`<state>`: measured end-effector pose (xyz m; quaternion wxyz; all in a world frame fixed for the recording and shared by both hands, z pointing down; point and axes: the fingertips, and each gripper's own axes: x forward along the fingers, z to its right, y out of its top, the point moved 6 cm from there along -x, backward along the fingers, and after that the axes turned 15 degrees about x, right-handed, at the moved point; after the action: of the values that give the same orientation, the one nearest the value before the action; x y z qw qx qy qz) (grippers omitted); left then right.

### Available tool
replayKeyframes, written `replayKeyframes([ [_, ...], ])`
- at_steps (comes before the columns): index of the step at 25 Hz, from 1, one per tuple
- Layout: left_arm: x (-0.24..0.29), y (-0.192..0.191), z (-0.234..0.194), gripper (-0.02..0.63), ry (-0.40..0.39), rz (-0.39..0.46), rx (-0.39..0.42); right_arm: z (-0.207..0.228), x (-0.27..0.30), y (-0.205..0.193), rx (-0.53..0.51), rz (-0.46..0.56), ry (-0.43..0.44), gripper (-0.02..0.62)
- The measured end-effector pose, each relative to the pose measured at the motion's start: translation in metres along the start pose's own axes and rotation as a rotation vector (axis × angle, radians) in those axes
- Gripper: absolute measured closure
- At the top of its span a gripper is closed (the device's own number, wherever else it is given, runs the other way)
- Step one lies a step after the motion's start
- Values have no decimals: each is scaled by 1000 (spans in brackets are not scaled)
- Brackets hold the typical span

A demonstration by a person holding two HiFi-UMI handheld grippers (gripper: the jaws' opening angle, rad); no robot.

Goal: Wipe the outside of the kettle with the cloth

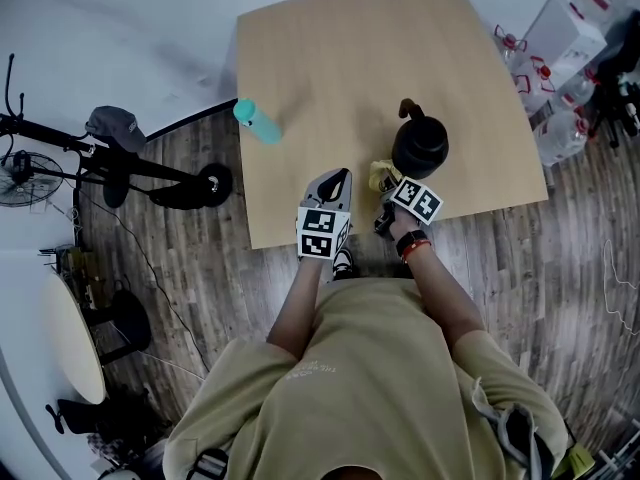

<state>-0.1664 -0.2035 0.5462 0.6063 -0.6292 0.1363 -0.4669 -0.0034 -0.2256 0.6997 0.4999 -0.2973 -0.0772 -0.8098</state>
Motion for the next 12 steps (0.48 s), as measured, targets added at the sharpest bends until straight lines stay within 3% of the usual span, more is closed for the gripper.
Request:
replayKeyframes([
  [5, 2, -1, -5, 580, 12, 1, -16, 6, 9, 6, 50, 34, 2, 476],
  [12, 10, 5, -1, 580, 15, 5, -21, 7, 13, 12, 99, 5, 53, 476],
])
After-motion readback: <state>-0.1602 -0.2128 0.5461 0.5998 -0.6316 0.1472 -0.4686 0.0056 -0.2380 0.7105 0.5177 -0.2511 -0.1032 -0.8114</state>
